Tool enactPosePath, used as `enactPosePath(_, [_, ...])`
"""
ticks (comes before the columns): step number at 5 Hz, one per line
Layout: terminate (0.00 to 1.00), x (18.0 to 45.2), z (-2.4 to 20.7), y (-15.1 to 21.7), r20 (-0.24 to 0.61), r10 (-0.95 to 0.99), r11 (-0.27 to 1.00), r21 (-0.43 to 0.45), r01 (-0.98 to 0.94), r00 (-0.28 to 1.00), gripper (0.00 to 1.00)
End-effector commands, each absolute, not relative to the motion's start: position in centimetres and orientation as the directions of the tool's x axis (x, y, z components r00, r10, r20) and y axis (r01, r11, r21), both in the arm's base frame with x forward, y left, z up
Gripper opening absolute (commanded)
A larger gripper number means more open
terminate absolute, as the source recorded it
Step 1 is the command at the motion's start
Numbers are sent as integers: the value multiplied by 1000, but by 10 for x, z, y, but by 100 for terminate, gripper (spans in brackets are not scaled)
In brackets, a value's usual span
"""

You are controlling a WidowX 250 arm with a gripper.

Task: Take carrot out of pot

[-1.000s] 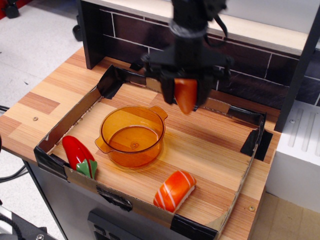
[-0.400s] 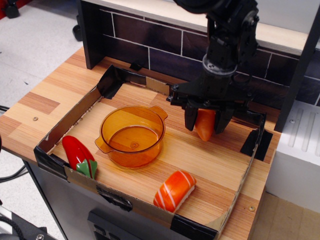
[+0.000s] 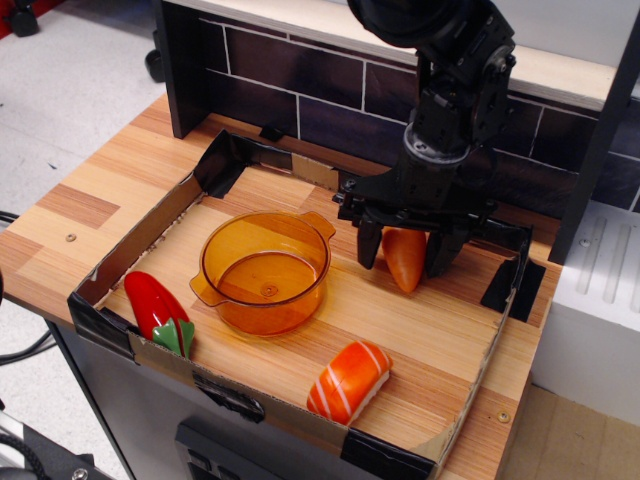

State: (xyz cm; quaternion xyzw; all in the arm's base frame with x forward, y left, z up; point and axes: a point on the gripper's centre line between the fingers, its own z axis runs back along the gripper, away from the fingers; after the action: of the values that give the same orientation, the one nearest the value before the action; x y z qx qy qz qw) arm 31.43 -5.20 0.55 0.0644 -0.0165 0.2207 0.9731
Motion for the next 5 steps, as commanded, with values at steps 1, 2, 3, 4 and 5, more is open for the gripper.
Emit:
enactPosePath(1, [0,316,31,-46,96,439,892,72,-446,893,100])
enactPosePath(2, [0,316,68,-48,132,462,885,-6,-466,877,100])
enactPosePath(3, [0,311,117,-50,188,471,882,-123,-456,862,100])
enactPosePath(4, [0,308,164,-43,217,489,872,-160,-463,845,100])
enactPosePath(5, [0,308,164,-43,217,489,872,-160,-463,845,100])
